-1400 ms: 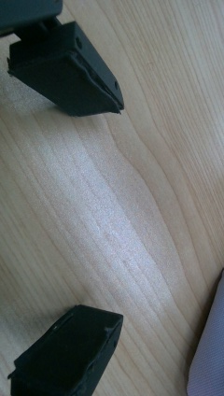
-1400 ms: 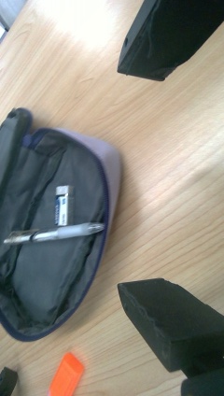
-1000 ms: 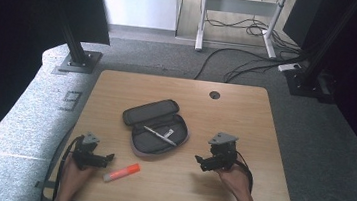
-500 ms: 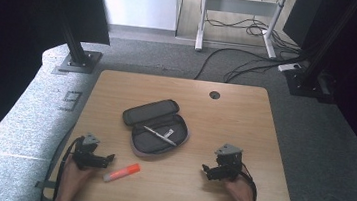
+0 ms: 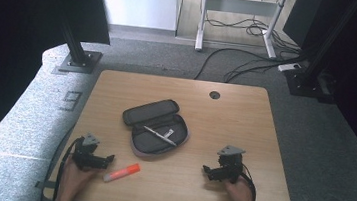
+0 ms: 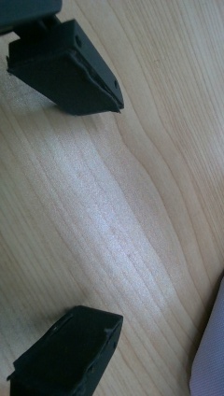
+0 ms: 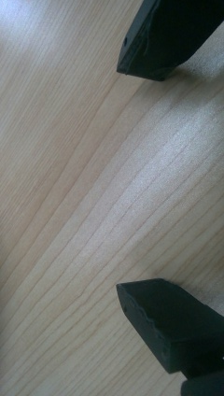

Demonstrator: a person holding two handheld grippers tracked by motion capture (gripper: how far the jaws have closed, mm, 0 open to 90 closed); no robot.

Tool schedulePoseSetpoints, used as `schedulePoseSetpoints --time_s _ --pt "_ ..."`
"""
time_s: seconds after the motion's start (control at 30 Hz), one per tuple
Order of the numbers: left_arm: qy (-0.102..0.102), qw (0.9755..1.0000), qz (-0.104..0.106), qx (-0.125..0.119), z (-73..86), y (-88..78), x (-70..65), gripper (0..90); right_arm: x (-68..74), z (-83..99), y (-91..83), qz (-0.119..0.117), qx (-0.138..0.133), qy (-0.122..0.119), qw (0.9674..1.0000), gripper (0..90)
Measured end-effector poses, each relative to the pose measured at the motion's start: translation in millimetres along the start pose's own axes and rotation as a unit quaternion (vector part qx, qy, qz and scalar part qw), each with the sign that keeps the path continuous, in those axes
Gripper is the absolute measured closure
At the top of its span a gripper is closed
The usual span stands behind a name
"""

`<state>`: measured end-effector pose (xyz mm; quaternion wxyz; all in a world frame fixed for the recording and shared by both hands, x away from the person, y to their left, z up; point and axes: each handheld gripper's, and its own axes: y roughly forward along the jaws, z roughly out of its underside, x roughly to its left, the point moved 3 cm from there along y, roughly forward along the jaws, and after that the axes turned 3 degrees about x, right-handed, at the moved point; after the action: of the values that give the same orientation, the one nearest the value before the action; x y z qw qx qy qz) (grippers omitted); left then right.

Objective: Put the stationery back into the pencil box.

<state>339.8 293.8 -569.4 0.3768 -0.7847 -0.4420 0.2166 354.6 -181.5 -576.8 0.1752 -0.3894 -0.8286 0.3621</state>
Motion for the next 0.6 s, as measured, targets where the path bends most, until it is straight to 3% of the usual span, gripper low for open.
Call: schedulePoseSetpoints --time_s 0.27,0.6 --pt "0.008 0.9999 0.005 0.009 1.7 -5.6 2.5 5.0 0.0 0.0 0.0 0.0 0.0 0.0 1.0 0.0" --pt "0.028 0.9978 0.057 -0.021 -6.1 -24.2 -13.2 4.1 0.0 0.0 0.0 -0.001 0.0 0.0 1.0 0.0"
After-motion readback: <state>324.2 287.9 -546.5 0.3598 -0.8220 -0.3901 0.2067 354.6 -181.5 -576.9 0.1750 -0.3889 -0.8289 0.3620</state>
